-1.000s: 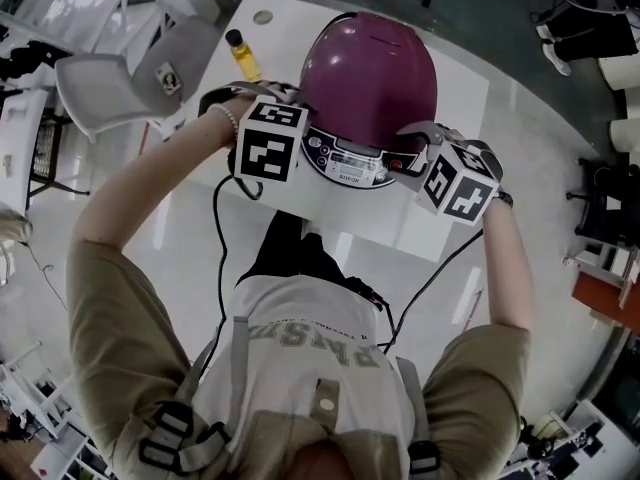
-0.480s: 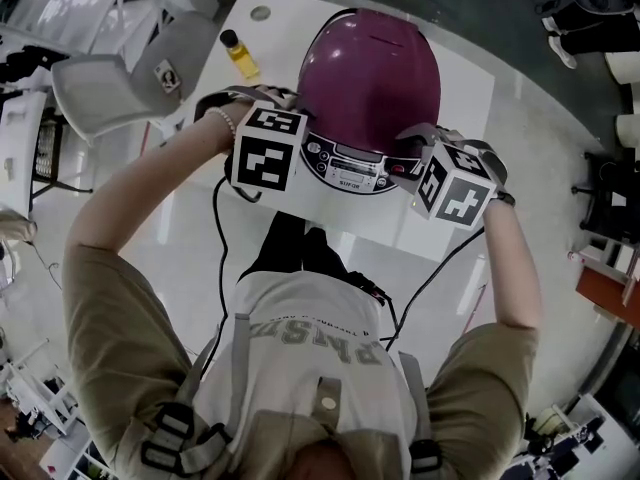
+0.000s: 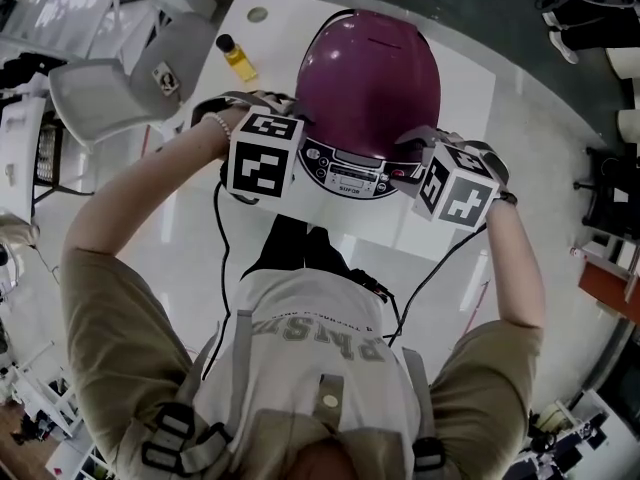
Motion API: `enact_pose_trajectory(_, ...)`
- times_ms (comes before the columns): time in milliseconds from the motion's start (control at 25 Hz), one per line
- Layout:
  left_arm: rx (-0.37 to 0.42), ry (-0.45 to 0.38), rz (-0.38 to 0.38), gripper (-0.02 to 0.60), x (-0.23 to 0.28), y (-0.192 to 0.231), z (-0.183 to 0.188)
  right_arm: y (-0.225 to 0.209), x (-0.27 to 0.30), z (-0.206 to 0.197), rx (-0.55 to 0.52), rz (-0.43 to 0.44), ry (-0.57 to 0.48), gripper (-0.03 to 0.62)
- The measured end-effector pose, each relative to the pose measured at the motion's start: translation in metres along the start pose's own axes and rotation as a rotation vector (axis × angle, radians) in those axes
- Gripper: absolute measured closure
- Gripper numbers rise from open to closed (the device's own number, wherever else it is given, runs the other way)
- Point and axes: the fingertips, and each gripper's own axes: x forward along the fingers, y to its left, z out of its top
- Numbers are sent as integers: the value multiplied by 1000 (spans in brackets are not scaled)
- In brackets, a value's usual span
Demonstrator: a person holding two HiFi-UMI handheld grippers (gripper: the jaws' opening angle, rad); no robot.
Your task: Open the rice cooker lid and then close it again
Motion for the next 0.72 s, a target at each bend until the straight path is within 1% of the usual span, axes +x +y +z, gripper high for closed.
enact_pose_trajectory(120, -4, -3, 9, 168, -1, -3, 0, 4, 0, 1, 5, -9, -13, 373)
enact_pose_trajectory(240, -33, -33, 24, 167, -4, -2, 2, 7, -3, 2, 21, -26, -47, 342)
enact_pose_trajectory(400, -74, -56, 63, 168, -3, 0, 3, 13, -2, 5, 60, -45, -117, 299)
enact_pose_trajectory(480, -93, -64, 98, 167, -5, 2, 2, 17, -2, 9, 86, -59, -174, 299)
enact_pose_trajectory(520, -108, -78, 117, 167, -7, 2, 3, 18, -3, 12, 100, -79, -213, 299)
enact_pose_trajectory(600, -156, -138, 162, 167, -14, 4, 7, 16, -10, 18, 137, -155, -305, 299)
enact_pose_trajectory(720, -243, -268, 276, 169, -34, 11, 19, 6, -32, 26, 228, -335, -480, 299)
